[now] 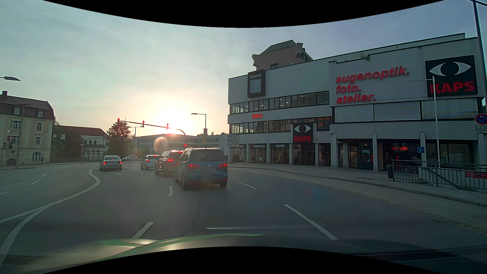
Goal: Follow the waypoints while adhering to traffic rules and regulations
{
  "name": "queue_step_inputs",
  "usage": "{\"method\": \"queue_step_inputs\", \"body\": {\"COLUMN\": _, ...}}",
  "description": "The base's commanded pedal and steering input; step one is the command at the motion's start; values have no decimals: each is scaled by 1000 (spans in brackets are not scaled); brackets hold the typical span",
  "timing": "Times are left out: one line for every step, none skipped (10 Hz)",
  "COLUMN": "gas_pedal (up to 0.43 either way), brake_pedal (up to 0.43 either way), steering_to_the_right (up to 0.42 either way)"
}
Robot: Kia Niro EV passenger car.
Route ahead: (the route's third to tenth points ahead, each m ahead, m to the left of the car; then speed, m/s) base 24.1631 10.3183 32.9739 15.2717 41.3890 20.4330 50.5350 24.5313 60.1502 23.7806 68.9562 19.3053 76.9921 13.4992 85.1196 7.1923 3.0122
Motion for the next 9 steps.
{"method": "queue_step_inputs", "body": {"gas_pedal": 0, "brake_pedal": 55, "steering_to_the_right": -116}}
{"method": "queue_step_inputs", "body": {"gas_pedal": 0, "brake_pedal": 79, "steering_to_the_right": -116}}
{"method": "queue_step_inputs", "body": {"gas_pedal": 0, "brake_pedal": 73, "steering_to_the_right": -116}}
{"method": "queue_step_inputs", "body": {"gas_pedal": 0, "brake_pedal": 85, "steering_to_the_right": -116}}
{"method": "queue_step_inputs", "body": {"gas_pedal": 0, "brake_pedal": 91, "steering_to_the_right": -116}}
{"method": "queue_step_inputs", "body": {"gas_pedal": 0, "brake_pedal": 122, "steering_to_the_right": -116}}
{"method": "queue_step_inputs", "body": {"gas_pedal": 0, "brake_pedal": 171, "steering_to_the_right": -116}}
{"method": "queue_step_inputs", "body": {"gas_pedal": 0, "brake_pedal": 183, "steering_to_the_right": -116}}
{"method": "queue_step_inputs", "body": {"gas_pedal": 0, "brake_pedal": 213, "steering_to_the_right": -116}}
